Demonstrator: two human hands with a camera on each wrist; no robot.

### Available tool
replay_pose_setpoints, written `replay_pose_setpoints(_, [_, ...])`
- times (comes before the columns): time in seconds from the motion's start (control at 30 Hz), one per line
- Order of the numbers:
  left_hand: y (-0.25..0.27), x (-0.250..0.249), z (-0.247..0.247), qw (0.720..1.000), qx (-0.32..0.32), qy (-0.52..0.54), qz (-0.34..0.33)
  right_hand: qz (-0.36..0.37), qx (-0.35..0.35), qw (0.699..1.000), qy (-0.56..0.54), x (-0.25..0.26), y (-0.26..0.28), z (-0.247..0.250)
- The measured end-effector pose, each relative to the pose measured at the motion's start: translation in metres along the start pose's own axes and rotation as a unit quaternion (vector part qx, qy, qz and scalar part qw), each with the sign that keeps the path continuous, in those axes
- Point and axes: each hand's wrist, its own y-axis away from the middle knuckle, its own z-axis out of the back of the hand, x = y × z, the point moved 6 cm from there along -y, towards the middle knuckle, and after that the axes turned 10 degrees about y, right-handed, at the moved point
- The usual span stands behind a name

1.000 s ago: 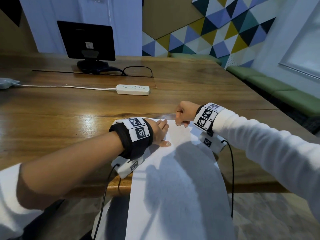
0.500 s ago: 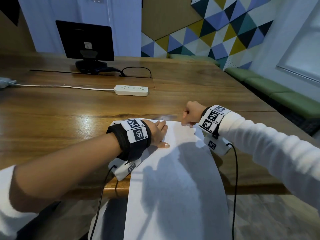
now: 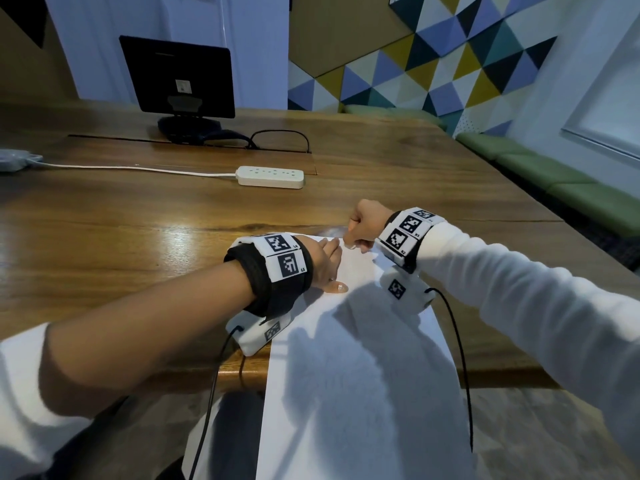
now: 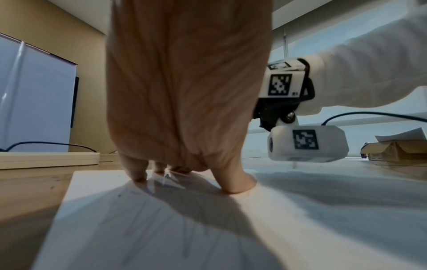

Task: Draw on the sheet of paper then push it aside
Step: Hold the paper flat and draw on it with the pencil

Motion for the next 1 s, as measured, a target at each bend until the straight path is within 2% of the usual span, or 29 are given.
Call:
replay_pose_setpoints(0.17, [-0.003,0.003,-0.001,1.0,0.004,0.009,0.005,-0.051,-0.022,0.998,-0.01,-0.033,0.007,0.008])
replay_pose_setpoints(0.23, [-0.006,0.005,-0.002,1.0,0.01,0.018,0.006,-0.06,-0.04,0.995,-0.063,-0.044,0.012,0.011])
replay_pose_setpoints(0.27, [-0.007,0.006,-0.002,1.0,0.015,0.019,0.006,-0.071,-0.052,0.988,-0.128,-0.052,0.014,0.011])
replay_pose_setpoints(0.33, [-0.014,0.006,-0.001,0.999,0.024,0.022,0.015,-0.11,-0.073,0.953,-0.273,-0.07,0.019,0.007])
replay_pose_setpoints(0.43, [-0.026,-0.013,0.009,0.998,-0.007,0.06,-0.015,-0.151,-0.08,0.908,-0.382,-0.09,0.019,-0.002])
replay_pose_setpoints(0.5, [-0.03,-0.038,0.014,0.993,-0.033,0.078,-0.081,-0.147,-0.077,0.897,-0.409,-0.093,0.019,-0.004])
replay_pose_setpoints(0.57, [-0.035,-0.055,0.012,0.989,-0.03,0.08,-0.124,-0.13,-0.072,0.9,-0.409,-0.093,0.019,-0.004])
replay_pose_setpoints(0.6, [-0.039,-0.057,0.009,0.989,-0.025,0.08,-0.121,-0.122,-0.071,0.901,-0.41,-0.092,0.021,-0.005])
replay_pose_setpoints(0.67, [-0.049,-0.044,0.006,0.992,-0.029,0.11,-0.055,-0.102,-0.076,0.897,-0.424,-0.092,0.023,-0.004])
replay_pose_setpoints(0.73, [-0.051,-0.027,0.003,0.991,-0.03,0.126,0.035,-0.072,-0.069,0.907,-0.41,-0.09,0.025,-0.003])
replay_pose_setpoints(0.77, [-0.05,-0.023,0.001,0.99,-0.03,0.124,0.058,-0.054,-0.062,0.921,-0.38,-0.086,0.026,-0.002])
replay_pose_setpoints(0.9, [-0.047,-0.02,-0.001,0.987,-0.049,0.136,0.066,0.016,-0.066,0.979,-0.193,-0.064,0.023,0.005])
replay_pose_setpoints(1.0, [-0.045,-0.02,0.0,0.99,-0.04,0.123,0.053,0.074,-0.074,0.994,-0.03,-0.045,0.021,0.011])
